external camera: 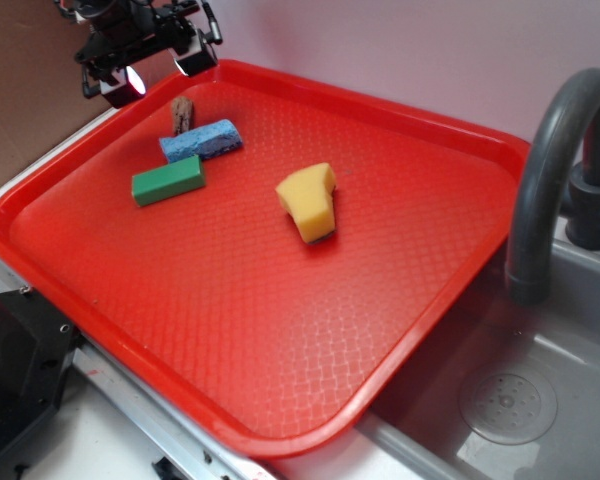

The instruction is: Grab the wood chip.

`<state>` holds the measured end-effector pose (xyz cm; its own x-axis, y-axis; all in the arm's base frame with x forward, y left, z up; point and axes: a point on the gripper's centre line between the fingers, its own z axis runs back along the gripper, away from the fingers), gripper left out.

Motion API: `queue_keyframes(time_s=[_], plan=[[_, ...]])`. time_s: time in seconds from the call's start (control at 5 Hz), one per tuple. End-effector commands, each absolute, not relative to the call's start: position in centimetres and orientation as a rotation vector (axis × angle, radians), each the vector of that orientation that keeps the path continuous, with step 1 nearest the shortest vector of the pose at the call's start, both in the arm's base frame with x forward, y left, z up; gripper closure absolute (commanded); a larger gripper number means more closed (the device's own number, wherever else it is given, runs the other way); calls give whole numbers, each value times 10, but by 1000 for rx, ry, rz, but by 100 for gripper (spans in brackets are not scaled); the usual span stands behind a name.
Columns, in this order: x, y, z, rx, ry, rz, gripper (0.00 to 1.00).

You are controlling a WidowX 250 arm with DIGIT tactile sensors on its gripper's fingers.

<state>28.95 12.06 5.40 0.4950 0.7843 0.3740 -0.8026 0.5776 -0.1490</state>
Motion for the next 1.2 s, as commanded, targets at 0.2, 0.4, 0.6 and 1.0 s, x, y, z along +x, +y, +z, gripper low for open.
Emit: queue_keyframes(time_s=[0.2, 0.4, 0.6, 1.0], plan=[[287, 130, 15, 50, -337, 929, 0], [284, 126, 7, 26, -336, 929, 100], [278, 124, 3, 17, -322, 921, 100], [274, 120, -3, 15, -307, 903, 100]])
